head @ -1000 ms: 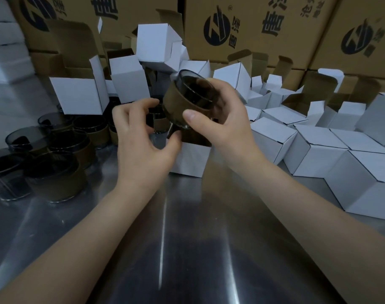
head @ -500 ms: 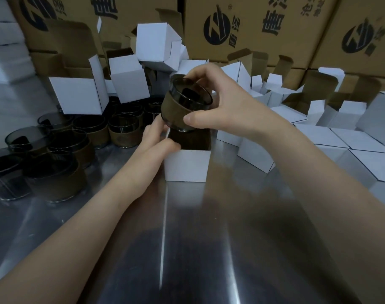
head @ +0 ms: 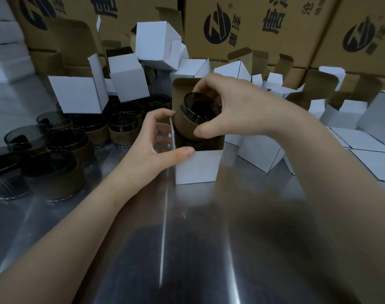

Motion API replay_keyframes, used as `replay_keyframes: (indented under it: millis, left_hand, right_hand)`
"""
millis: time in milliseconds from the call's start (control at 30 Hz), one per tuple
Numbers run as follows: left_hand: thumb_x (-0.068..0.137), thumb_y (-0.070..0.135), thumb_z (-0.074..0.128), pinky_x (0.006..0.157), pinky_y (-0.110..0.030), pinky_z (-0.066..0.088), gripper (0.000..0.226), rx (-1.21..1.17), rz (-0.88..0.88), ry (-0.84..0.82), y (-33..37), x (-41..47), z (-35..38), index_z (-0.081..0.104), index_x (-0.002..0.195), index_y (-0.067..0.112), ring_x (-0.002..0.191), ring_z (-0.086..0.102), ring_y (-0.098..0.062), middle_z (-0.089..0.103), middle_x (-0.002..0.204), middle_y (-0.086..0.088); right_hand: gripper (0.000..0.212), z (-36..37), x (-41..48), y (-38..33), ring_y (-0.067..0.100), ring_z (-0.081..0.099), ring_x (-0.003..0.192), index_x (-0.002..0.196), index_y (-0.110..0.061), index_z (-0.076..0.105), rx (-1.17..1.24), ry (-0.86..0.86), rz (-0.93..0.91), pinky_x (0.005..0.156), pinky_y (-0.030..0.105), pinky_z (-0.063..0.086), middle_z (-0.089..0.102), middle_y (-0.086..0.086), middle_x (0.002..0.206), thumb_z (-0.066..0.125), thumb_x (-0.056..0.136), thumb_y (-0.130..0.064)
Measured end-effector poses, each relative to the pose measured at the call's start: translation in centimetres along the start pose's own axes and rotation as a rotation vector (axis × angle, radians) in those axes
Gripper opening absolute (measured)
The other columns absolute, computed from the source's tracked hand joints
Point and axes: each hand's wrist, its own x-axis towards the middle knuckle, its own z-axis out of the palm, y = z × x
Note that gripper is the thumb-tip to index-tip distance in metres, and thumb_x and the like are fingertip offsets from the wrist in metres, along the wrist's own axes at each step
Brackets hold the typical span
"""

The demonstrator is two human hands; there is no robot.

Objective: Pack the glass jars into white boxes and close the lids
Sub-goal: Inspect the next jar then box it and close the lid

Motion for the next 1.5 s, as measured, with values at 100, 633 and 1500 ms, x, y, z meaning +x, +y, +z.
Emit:
replay_keyframes:
  millis: [100,633,1500]
  left_hand:
    - [0.058,0.056,0.078,0.09,-0.03,0.053,0.077,0.025,0.01,0.021,-0.1,0.1,0.1,0.04,0.125,0.05,0.11,0.06,-0.009,0.053,0.126,0.003]
    - [0.058,0.061,0.073,0.083,-0.021,0.05,0.076,0.15,0.085,0.073,0.2,-0.2,0.7,0.039,0.126,0.05,0.102,0.056,0.0,0.051,0.11,0.019]
    - [0.068,0.058,0.073,0.088,-0.01,0.039,0.079,0.311,0.134,0.062,0.4,-0.4,1.0,0.034,0.136,0.057,0.111,0.045,0.005,0.044,0.117,0.019]
  right_hand:
    - [0.058,0.4,0.1,-0.5,0.012,0.057,0.095,0.119,-0.021,0.057,-0.17,0.013,0.002,0.083,0.037,0.056,0.058,-0.005,0.107,0.079,0.07,-0.042]
    - [0.045,2.6,0.0,-1.9,0.022,0.028,0.099,0.064,-0.019,0.048,-0.454,0.063,0.096,0.074,0.034,0.026,0.032,0.004,0.099,0.077,0.065,-0.053]
    - [0.036,2.6,0.4,-1.6,0.02,0.045,0.074,0.075,-0.013,0.053,-0.271,-0.223,0.383,0.059,0.029,0.035,0.04,0.003,0.087,0.073,0.072,-0.043]
